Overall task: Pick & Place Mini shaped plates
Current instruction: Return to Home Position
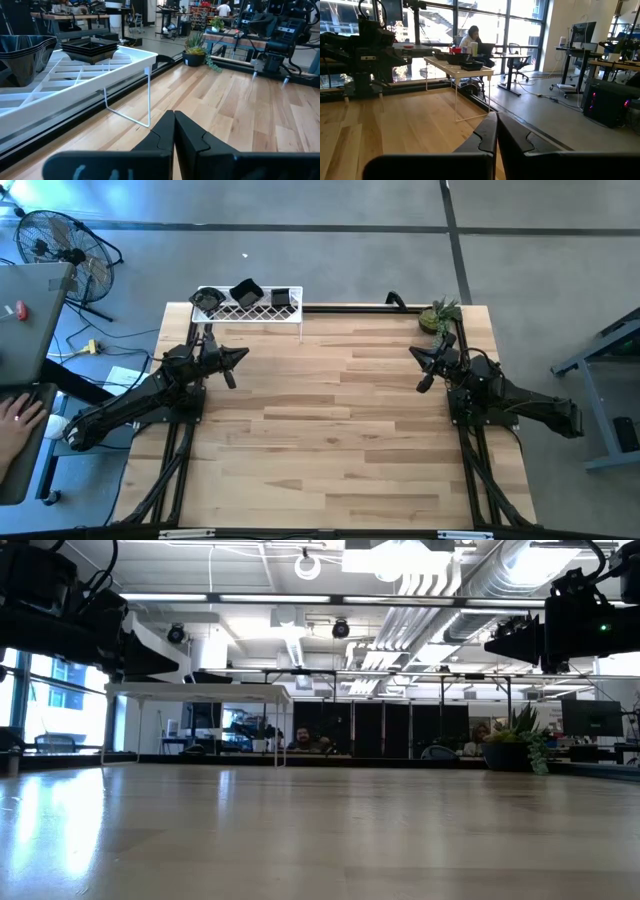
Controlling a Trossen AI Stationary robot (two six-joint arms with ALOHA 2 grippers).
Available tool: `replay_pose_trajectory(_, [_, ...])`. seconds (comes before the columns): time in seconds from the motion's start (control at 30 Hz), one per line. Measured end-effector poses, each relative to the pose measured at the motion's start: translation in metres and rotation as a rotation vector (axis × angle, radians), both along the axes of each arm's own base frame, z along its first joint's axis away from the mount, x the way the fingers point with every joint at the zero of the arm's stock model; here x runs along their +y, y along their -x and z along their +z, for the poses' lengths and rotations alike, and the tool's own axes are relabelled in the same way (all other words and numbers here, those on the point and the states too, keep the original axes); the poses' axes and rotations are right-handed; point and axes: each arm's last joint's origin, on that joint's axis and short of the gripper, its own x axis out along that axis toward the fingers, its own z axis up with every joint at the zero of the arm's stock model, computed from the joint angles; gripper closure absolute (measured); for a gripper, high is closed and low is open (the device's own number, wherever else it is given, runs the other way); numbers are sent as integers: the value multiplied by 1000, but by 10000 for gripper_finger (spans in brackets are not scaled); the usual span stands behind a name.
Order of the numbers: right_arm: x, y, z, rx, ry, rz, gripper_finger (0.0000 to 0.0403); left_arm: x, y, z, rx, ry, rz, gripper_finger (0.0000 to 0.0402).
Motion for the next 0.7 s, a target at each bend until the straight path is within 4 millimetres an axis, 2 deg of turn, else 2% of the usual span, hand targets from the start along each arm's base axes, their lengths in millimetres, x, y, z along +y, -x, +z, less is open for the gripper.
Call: replay_pose_trajectory(0.7, [0, 0, 0, 0, 0, 0, 396, 0, 0, 0, 0, 0, 0, 401])
